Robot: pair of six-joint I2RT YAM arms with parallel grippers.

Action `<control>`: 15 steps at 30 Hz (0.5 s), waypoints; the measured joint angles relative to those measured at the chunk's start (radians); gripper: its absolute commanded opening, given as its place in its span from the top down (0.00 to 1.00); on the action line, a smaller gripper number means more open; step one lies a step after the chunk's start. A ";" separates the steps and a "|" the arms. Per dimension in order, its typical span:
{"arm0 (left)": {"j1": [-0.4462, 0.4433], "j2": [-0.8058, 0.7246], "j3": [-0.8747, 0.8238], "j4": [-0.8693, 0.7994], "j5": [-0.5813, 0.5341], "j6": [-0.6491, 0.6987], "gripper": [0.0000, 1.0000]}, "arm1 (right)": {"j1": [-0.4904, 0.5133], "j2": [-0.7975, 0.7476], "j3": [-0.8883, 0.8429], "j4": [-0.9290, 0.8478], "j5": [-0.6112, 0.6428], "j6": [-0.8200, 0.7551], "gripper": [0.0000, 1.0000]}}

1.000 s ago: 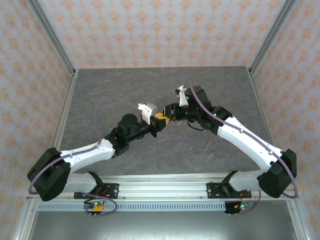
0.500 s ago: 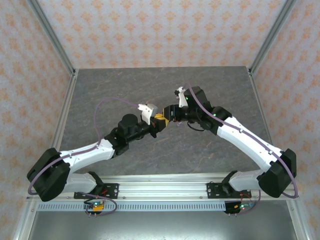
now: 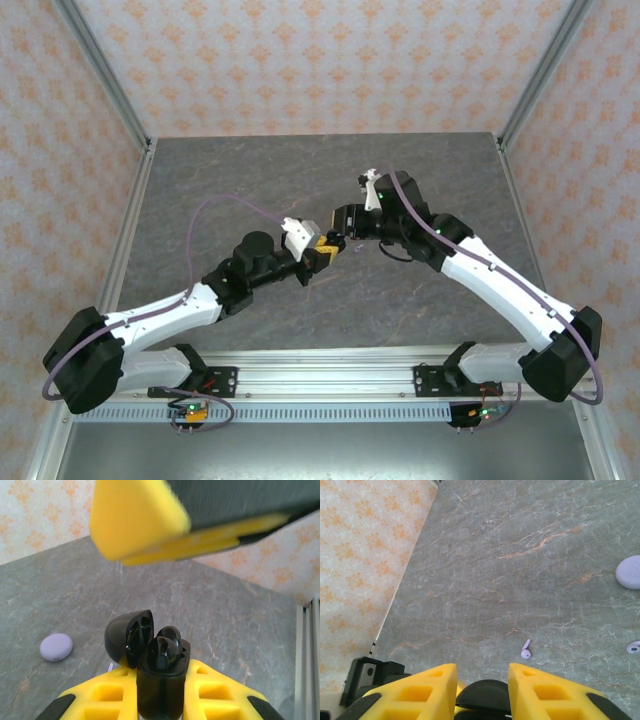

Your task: Insert wireless bluetooth earbuds into charging case

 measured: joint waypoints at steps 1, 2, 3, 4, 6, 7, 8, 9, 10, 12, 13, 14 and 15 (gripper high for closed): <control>0.000 0.000 0.000 -0.008 0.000 0.008 0.94 | 0.000 0.002 0.006 -0.008 0.002 0.004 0.77; 0.000 0.000 0.000 -0.015 0.000 0.018 0.94 | 0.000 0.007 0.013 -0.017 0.004 0.005 0.79; 0.000 0.000 0.000 -0.019 0.000 0.026 0.94 | 0.000 0.013 0.022 -0.025 0.007 0.006 0.80; 0.000 0.000 0.000 -0.023 0.000 0.031 0.94 | 0.000 0.021 0.029 -0.032 0.008 0.007 0.80; 0.000 0.000 0.000 -0.028 0.001 0.042 0.94 | 0.000 0.042 0.044 -0.050 0.007 0.005 0.81; 0.000 0.000 0.000 -0.029 0.001 0.048 0.94 | 0.000 0.055 0.050 -0.056 0.007 0.005 0.81; 0.000 0.000 0.000 -0.030 0.003 0.053 0.94 | 0.000 0.068 0.053 -0.063 0.006 0.006 0.82; 0.000 0.000 0.000 -0.030 0.005 0.056 0.94 | 0.000 0.079 0.056 -0.069 0.005 0.006 0.82; 0.000 0.000 0.000 -0.029 0.008 0.060 0.94 | 0.000 0.091 0.057 -0.076 0.002 0.006 0.82; 0.000 0.000 0.000 -0.030 0.016 0.070 0.94 | 0.000 0.110 0.058 -0.086 -0.002 0.006 0.83; -0.002 0.000 0.000 -0.030 0.018 0.076 0.94 | 0.000 0.119 0.058 -0.092 -0.005 0.006 0.83; -0.002 0.000 0.000 -0.030 0.020 0.079 0.94 | 0.000 0.126 0.058 -0.098 -0.009 0.006 0.83; -0.002 0.000 0.000 -0.030 0.022 0.079 0.94 | 0.000 0.130 0.058 -0.103 -0.013 0.006 0.83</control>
